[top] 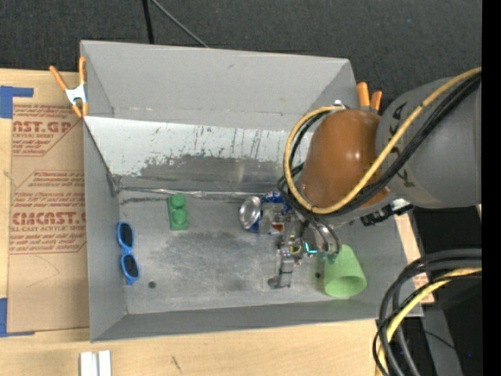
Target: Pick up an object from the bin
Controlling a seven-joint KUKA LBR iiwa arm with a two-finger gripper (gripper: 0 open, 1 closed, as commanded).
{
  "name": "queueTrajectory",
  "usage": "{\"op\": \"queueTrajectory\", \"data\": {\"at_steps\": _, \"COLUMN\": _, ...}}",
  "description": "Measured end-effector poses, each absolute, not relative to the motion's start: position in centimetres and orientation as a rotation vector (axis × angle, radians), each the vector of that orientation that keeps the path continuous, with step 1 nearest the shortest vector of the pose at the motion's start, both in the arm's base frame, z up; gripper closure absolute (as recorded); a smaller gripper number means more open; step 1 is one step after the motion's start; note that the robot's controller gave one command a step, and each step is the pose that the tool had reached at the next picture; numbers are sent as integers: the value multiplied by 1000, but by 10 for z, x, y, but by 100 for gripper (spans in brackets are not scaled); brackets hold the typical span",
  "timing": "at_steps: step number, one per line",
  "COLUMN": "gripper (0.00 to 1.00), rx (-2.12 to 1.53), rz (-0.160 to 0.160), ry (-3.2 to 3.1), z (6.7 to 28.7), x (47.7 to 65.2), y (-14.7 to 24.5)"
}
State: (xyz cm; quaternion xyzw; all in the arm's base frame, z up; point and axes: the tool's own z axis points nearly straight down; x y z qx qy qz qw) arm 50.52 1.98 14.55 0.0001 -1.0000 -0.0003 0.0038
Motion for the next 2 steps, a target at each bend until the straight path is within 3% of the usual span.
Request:
{"op": "queueTrajectory", "data": {"at_steps": 1, "gripper": 0, "rx": -119, "rz": 0, "ry": -3147, "z": 133, "x": 596, "y": -9}}
{"op": "queueTrajectory", "data": {"at_steps": 2, "gripper": 0, "rx": -227, "rz": -2, "ry": -3134, "z": 120, "x": 589, "y": 8}}
